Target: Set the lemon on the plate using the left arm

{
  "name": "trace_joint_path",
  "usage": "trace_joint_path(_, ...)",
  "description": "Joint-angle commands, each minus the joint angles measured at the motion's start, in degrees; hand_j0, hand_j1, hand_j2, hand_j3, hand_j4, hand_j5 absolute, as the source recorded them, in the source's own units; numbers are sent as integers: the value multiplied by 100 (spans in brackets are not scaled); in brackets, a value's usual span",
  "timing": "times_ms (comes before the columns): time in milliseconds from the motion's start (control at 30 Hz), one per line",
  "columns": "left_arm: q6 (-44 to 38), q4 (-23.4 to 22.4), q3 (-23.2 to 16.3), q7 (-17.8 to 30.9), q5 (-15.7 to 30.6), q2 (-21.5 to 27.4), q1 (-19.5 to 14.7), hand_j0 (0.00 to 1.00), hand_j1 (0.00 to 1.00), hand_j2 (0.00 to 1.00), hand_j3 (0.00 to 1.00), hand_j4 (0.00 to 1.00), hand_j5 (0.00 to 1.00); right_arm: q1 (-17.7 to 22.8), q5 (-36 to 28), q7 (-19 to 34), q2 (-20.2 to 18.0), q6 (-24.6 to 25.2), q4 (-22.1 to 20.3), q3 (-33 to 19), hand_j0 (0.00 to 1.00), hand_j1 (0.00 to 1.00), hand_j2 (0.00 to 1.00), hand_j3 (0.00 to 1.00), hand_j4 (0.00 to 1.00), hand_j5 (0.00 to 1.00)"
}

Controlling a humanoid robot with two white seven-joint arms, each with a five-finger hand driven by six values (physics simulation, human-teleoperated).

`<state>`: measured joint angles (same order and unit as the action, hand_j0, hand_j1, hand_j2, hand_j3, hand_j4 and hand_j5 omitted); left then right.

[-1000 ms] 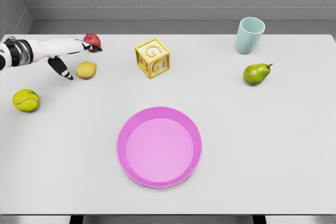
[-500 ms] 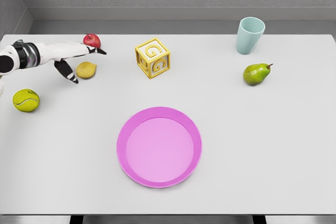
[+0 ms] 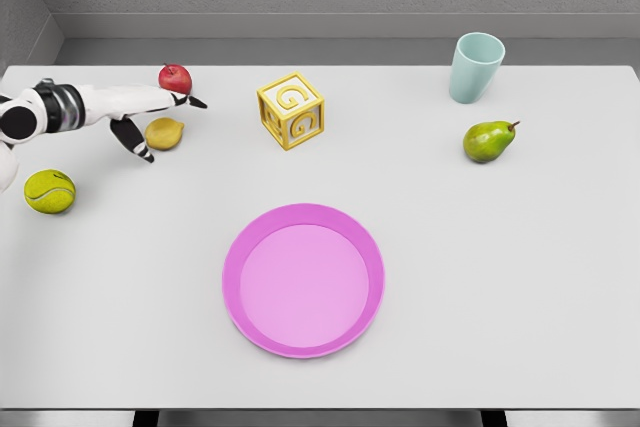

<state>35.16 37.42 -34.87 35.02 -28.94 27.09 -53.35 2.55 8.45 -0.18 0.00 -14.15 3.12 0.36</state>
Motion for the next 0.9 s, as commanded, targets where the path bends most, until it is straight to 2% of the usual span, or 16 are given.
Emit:
trace_joint_path(0,-16,-15,15,-2,20,-28,0,100,100,100,100,100,100,0,-1,1,0,0,4,-1,100,100,100,100,100,100)
trace_joint_path(733,-16,-296,50,-2,-33,-116,-53,100,100,100,100,100,100,0,-1,1,0,0,-4,-1,100,100,100,100,100,100)
trace_joint_path(833,-16,-297,59,-2,-33,-116,-53,87,87,87,87,87,87,0,-1,1,0,0,4,-1,100,100,100,100,100,100)
trace_joint_path(867,-16,-297,50,-2,-24,-116,-53,86,86,86,86,86,86,0,-1,1,0,0,4,-1,100,100,100,100,100,100)
